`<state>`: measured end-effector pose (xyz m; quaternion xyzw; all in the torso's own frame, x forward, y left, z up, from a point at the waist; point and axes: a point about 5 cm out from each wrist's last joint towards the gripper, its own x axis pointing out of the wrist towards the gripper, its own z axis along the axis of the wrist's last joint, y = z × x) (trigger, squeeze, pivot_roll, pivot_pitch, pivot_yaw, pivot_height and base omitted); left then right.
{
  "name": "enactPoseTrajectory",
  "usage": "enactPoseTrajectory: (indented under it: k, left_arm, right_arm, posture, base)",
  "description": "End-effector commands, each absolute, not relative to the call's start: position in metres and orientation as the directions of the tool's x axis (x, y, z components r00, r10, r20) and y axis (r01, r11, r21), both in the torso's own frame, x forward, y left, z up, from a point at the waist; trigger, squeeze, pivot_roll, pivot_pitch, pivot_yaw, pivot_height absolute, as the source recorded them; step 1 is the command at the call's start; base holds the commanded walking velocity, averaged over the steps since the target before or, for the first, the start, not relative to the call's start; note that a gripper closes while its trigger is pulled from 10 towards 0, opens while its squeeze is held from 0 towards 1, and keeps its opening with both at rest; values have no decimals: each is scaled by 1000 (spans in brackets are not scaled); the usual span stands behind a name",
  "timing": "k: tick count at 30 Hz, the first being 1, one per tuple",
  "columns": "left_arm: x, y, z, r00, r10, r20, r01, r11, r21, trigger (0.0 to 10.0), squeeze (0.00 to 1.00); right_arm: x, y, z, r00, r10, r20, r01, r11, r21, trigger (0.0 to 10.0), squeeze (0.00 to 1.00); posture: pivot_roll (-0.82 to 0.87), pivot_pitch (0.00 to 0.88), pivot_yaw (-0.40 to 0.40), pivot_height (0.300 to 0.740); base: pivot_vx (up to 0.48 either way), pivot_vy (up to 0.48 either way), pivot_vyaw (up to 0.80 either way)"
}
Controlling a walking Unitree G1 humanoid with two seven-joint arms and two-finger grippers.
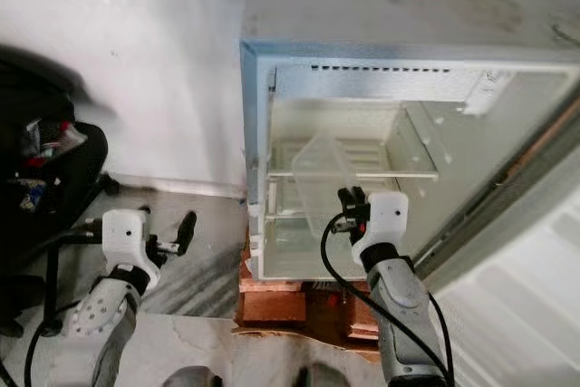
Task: Restocking fridge
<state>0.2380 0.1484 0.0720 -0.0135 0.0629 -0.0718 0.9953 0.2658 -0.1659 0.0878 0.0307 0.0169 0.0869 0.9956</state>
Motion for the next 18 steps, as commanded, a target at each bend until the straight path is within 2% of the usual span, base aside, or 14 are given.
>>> enactPoseTrajectory:
  k: [1,10,15,18]
  left_arm:
    - [238,139,71,978,-169,-124,164,985,-53,10000,0]
    - [237,138,72,979,-164,-118,158,986,-58,10000,0]
    - [237,139,71,979,-147,-141,143,989,-38,10000,0]
    - [238,144,71,980,-119,-158,117,993,-19,10000,0]
  right_arm:
    - [266,-177,86,989,143,-42,-141,989,49,10000,0]
    - [272,-172,89,986,164,-33,-162,986,50,10000,0]
    - [280,-165,87,981,188,-41,-185,980,80,10000,0]
    - [289,-151,83,970,238,-57,-230,967,111,10000,0]
  posture:
    - [134,125,-33,740]
    - [140,131,-39,740]
    - [150,135,-38,740]
    - [165,142,-40,740]
  base:
    - [0,0,0]
    - [220,0,0]
    - [0,0,0]
    - [0,0,0]
